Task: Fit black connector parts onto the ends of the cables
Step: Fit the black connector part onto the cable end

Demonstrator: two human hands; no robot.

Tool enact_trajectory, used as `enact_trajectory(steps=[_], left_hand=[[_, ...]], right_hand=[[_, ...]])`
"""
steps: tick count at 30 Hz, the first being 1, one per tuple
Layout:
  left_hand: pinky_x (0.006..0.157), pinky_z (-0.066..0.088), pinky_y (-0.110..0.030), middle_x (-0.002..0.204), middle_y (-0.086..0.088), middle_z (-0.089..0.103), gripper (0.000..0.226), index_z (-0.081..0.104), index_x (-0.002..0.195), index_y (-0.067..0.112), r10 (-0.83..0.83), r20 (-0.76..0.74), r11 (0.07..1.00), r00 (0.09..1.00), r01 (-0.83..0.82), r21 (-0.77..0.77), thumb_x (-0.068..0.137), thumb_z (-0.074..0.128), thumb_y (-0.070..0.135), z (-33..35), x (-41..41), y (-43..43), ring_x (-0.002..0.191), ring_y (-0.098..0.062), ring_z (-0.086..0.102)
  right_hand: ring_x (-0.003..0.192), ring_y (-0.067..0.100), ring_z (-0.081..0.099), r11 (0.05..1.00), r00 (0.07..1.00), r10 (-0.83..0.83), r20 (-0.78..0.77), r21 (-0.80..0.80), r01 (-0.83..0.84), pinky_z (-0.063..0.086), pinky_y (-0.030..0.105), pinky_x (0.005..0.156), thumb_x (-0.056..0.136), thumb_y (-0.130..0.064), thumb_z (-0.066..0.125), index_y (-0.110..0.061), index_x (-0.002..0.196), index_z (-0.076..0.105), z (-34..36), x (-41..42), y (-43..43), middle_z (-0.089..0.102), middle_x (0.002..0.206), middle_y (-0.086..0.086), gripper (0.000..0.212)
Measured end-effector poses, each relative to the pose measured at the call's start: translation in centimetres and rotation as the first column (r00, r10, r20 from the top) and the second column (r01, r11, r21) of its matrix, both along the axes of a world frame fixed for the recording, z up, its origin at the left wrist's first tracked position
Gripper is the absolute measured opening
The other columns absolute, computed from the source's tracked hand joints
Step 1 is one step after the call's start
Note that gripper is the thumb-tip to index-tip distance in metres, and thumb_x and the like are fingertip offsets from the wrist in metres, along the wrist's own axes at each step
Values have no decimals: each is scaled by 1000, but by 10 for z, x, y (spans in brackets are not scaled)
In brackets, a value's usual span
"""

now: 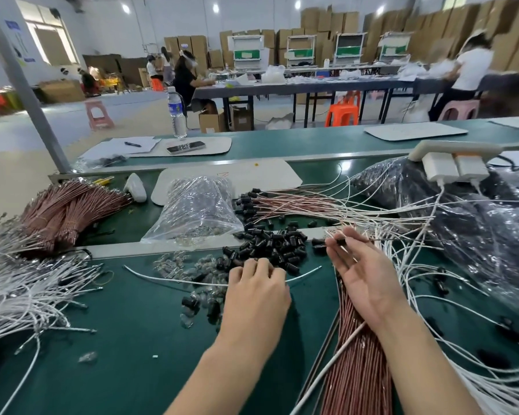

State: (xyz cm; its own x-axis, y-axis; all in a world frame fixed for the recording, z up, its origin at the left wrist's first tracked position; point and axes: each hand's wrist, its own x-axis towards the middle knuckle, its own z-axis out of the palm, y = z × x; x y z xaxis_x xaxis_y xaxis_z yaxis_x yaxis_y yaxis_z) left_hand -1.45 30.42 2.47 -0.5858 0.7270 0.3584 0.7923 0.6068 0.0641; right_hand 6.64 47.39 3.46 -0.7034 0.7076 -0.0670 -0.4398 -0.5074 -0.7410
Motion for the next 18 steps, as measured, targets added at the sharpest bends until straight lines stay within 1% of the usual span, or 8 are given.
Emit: enact_trajectory(steps=[2, 4, 5, 7, 10, 11, 15, 18], left_hand=[[99, 35, -41, 120, -2, 50, 20, 58, 117, 23, 17, -24, 992, 1000, -20, -125, 98, 56, 18, -3, -3, 7, 115, -27, 45], [97, 34, -39, 115, 0, 52, 21, 61, 113, 26, 34, -22, 995, 999, -36, -94, 97, 57, 13, -4, -6, 6, 111, -25, 47], [97, 34, -36, 113, 4, 55, 20, 63, 113, 29, 41, -4, 998, 999, -41, -39, 99, 56, 16, -4, -6, 4, 109, -22, 48], [94, 36, -31, 108, 10, 58, 18, 67, 113, 31, 5, 69, 988, 998, -15, 153, 105, 52, 26, -5, -7, -3, 103, -14, 52], [83, 42, -25, 102, 19, 55, 20, 69, 112, 26, -115, 204, 892, 972, 10, 453, 102, 54, 31, -7, -14, -23, 86, -2, 53], [78, 43, -21, 101, 23, 52, 20, 69, 113, 26, -151, 241, 853, 959, 3, 522, 101, 54, 31, -9, -17, -29, 84, -2, 54], [67, 45, -21, 97, 21, 48, 18, 66, 113, 27, -187, 253, 780, 949, -13, 626, 102, 53, 30, -12, -23, -39, 82, -8, 57], [62, 45, -22, 96, 19, 46, 19, 66, 115, 28, -199, 224, 804, 954, 28, 594, 103, 51, 32, -12, -20, -37, 76, -8, 55]], right_hand=[[94, 22, 72, 1000, 1000, -6, 0, -14, 6, 59, 32, 87, 102, -6, 50, -7, 110, 67, -1, 1, 1, 71, 100, 13, 19], [96, 22, 73, 999, 1000, -9, -11, -35, 9, 60, 32, 88, 102, -7, 51, -6, 114, 67, -1, 2, 2, 71, 104, 14, 21], [96, 22, 73, 999, 1000, -7, -18, -46, 6, 61, 32, 86, 101, -7, 51, -7, 115, 68, -1, 3, 3, 72, 104, 13, 22], [95, 22, 74, 998, 999, 11, -32, -56, -13, 61, 30, 82, 99, -6, 53, -9, 115, 70, 0, 4, 2, 75, 100, 11, 24], [94, 23, 74, 997, 997, 37, -67, -69, -41, 62, 32, 80, 91, -7, 57, -12, 118, 68, 1, 4, 1, 75, 100, 8, 29], [94, 25, 74, 996, 996, 45, -72, -69, -50, 62, 33, 80, 91, -6, 57, -12, 120, 67, 1, 4, 1, 75, 102, 9, 31], [95, 28, 74, 994, 993, 100, -59, -29, -102, 62, 34, 79, 89, -5, 59, -13, 122, 65, 2, 2, -5, 75, 109, 12, 35], [97, 29, 74, 989, 988, 146, -40, 7, -146, 62, 34, 78, 91, -2, 58, -13, 124, 66, -1, -1, -14, 74, 115, 15, 36]])
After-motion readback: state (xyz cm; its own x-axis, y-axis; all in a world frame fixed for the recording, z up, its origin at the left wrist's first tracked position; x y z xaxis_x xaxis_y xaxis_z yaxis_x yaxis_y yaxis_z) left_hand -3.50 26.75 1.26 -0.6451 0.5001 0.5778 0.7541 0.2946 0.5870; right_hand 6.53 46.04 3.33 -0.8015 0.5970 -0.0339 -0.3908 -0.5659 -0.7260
